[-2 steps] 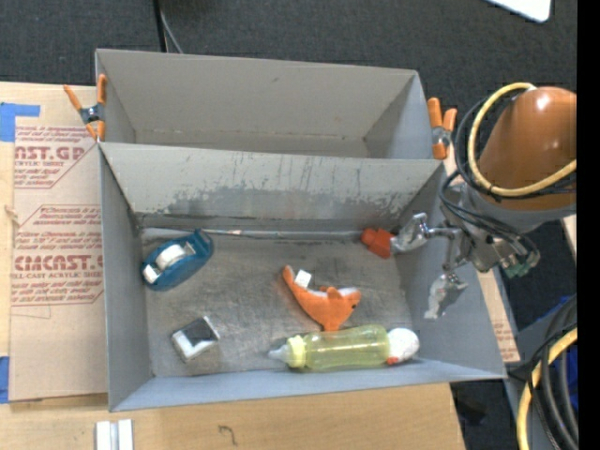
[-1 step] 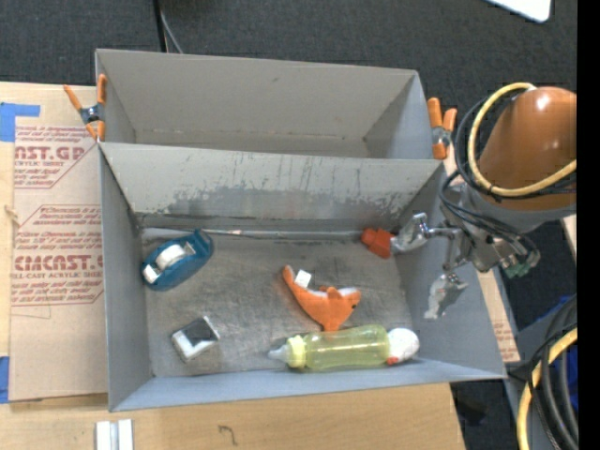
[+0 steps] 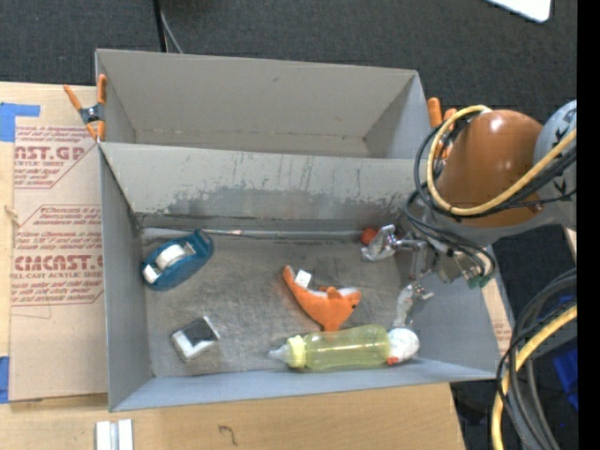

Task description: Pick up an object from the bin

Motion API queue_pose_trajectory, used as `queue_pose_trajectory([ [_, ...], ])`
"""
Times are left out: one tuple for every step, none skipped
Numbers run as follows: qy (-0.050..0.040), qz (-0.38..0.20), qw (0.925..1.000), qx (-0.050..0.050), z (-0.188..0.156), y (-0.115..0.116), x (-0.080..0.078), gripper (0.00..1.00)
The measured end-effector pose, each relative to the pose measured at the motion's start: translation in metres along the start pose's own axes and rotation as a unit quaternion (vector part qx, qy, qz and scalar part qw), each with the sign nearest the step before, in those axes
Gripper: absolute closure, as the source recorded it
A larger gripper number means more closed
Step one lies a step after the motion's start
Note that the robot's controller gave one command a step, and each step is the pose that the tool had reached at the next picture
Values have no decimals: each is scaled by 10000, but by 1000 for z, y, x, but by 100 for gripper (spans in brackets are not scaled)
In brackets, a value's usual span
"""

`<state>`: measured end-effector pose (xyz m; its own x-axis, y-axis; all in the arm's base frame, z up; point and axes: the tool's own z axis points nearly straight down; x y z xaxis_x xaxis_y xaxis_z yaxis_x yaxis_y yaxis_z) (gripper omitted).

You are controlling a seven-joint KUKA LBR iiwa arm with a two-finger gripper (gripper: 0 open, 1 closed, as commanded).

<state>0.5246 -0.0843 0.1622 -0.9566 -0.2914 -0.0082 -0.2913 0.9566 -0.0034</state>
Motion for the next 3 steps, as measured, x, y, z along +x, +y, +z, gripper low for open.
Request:
queue_pose_trajectory([
  [65, -803, 9967, -38, 20, 16, -21, 0],
  [34, -1859, 9826, 1, 88, 16, 20, 100],
  [34, -1859, 9826, 2, 88, 17, 20, 100],
])
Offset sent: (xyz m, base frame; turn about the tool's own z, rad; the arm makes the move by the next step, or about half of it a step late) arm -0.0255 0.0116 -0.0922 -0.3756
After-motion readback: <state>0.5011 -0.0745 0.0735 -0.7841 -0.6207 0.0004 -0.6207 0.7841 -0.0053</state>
